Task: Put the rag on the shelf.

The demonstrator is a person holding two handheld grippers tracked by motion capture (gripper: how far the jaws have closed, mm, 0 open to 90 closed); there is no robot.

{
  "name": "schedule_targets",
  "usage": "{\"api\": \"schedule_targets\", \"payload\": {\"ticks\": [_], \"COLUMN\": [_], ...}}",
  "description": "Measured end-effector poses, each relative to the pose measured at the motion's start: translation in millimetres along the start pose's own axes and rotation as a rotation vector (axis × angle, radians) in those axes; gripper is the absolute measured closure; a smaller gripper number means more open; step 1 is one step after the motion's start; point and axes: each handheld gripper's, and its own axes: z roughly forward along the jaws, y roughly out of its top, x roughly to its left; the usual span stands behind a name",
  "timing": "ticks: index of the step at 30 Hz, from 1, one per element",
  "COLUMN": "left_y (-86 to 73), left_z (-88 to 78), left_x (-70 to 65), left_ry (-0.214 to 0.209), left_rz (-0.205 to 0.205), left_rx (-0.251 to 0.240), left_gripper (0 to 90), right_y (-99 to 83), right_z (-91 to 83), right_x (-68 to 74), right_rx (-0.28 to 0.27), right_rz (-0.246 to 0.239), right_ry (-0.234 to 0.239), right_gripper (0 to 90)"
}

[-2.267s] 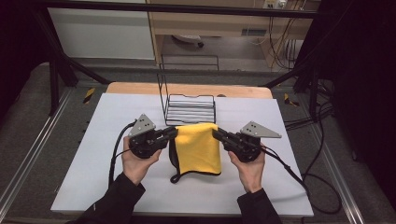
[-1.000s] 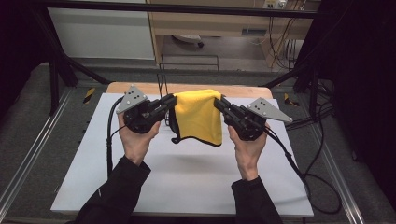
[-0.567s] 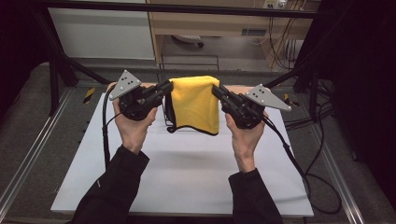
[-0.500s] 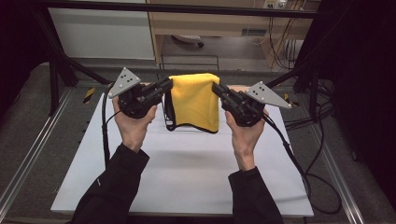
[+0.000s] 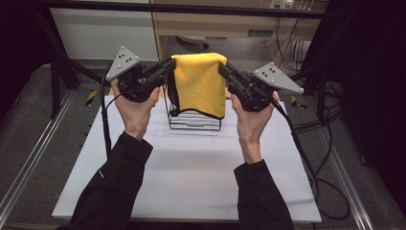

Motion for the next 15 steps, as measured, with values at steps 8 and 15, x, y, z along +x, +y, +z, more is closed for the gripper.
{"api": "schedule_targets", "payload": {"ticks": [8,15], "left_y": [17.8,36.7], "left_z": [8.9,17.5], "left_x": [7.2,12.3], "left_ry": [0.005,0.027], "left_rz": [0.001,0.026], "left_rx": [-0.007,-0.019], "left_gripper": [80.6,80.6], "right_y": [14.3,29.0], "right_z": [15.0,28.0], "right_x": [-3.3,-9.9], "right_rx": [-0.016,-0.026], "right_rz": [-0.013,-0.026], "right_ry": [-0.014,-0.023], "right_gripper": [84.2,84.1]}}
